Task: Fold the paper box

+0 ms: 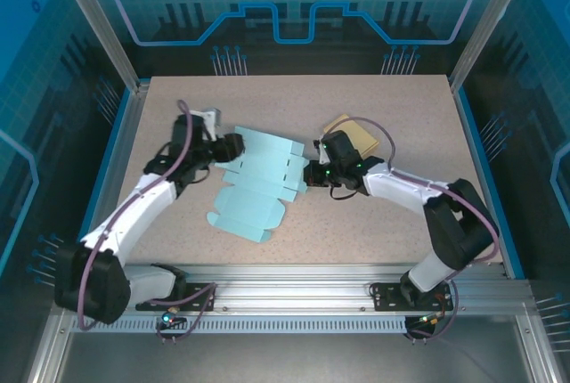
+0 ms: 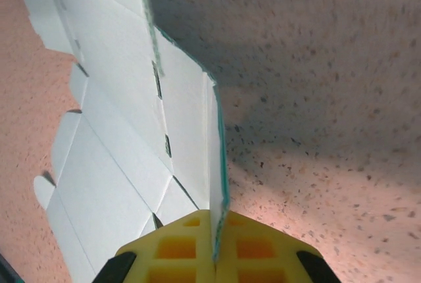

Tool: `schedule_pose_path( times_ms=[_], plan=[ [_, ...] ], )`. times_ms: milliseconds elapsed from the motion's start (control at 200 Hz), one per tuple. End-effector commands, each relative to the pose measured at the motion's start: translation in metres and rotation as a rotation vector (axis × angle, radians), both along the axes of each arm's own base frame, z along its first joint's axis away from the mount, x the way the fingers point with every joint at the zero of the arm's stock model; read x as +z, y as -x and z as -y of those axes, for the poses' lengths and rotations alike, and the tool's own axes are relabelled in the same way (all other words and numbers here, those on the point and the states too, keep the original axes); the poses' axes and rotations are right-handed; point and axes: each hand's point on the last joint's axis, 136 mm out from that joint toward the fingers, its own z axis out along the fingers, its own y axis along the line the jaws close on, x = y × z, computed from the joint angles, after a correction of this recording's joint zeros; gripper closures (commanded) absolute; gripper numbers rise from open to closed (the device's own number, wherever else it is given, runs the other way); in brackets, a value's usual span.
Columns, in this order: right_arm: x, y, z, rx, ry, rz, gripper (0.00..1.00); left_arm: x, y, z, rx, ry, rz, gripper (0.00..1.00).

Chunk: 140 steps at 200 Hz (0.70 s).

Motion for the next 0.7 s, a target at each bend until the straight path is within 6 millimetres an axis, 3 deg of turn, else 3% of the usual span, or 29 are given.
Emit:
schedule_pose_path(
  times_ms=[0, 170, 235, 310, 465, 590, 695],
  plan=[
    [0.035, 0.002, 0.007, 0.143, 0.085, 0.159, 1.0, 0.002, 0.006, -0.011, -0.171, -0.136, 0.082, 0.3],
    [0.059, 0.007, 0.007, 0.268, 0.127, 0.276, 1.0, 0.001, 0.003, -0.013, -0.328, -0.206, 0.181, 0.26],
    [0.063, 0.007, 0.008, 0.306, 0.144, 0.297, 1.0, 0.018, -0.001, -0.011, -0.375, -0.22, 0.264, 0.25],
    [0.065, 0.01, 0.007, 0.355, 0.15, 0.318, 1.0, 0.038, 0.002, 0.006, -0.527, -0.271, 0.394, 0.25],
    [0.077, 0.011, 0.004, 0.427, 0.151, 0.374, 1.0, 0.055, -0.007, 0.025, -0.753, -0.34, 0.457, 0.26],
    [0.089, 0.011, 0.004, 0.457, 0.141, 0.41, 1.0, 0.056, -0.008, 0.042, -0.95, -0.313, 0.476, 0.29],
    [0.094, 0.009, 0.004, 0.463, 0.14, 0.428, 1.0, 0.044, -0.014, 0.049, -1.027, -0.333, 0.447, 0.3]
  ],
)
